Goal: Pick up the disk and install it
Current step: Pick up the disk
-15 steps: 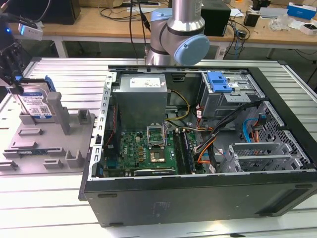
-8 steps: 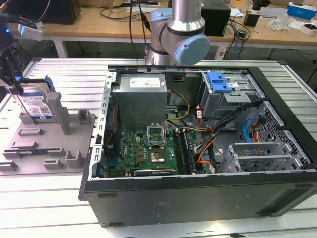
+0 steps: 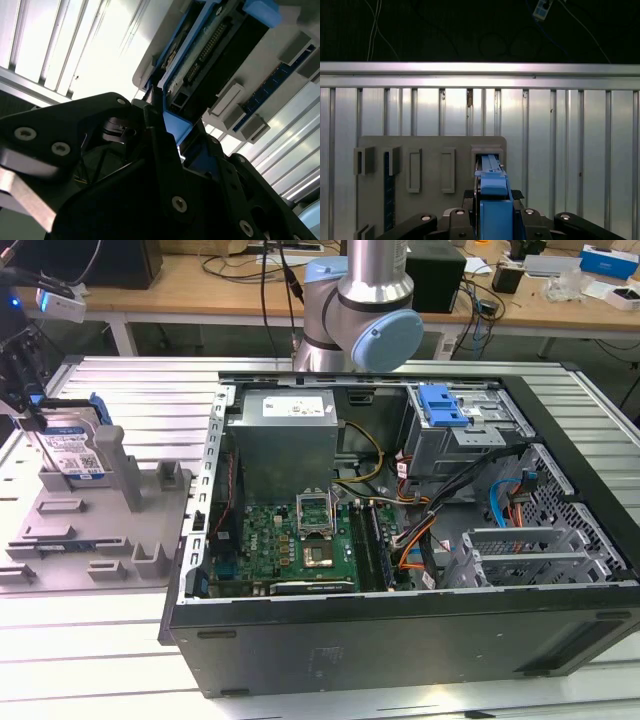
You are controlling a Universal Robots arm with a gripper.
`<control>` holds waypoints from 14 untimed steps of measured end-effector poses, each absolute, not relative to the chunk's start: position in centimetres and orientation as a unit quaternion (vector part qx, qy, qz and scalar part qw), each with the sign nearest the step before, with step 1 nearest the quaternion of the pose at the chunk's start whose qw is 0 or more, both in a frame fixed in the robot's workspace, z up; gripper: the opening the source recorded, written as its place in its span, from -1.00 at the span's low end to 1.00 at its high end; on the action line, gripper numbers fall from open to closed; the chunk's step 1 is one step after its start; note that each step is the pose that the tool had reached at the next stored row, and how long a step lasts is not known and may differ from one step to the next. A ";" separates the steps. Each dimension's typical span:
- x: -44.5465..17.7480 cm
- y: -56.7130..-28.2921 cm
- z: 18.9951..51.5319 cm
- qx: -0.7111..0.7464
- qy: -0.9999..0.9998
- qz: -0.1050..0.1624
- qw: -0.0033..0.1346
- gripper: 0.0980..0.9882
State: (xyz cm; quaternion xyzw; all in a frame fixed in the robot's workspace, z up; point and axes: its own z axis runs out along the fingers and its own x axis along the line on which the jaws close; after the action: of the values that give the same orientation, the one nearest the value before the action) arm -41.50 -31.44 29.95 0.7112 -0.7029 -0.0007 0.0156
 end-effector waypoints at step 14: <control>-41.5 -31.4 31.5 0.712 -0.702 -0.001 0.015 -0.40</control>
State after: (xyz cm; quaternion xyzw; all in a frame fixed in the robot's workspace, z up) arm -41.50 -31.44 31.50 0.7117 -0.7023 -0.0011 0.0151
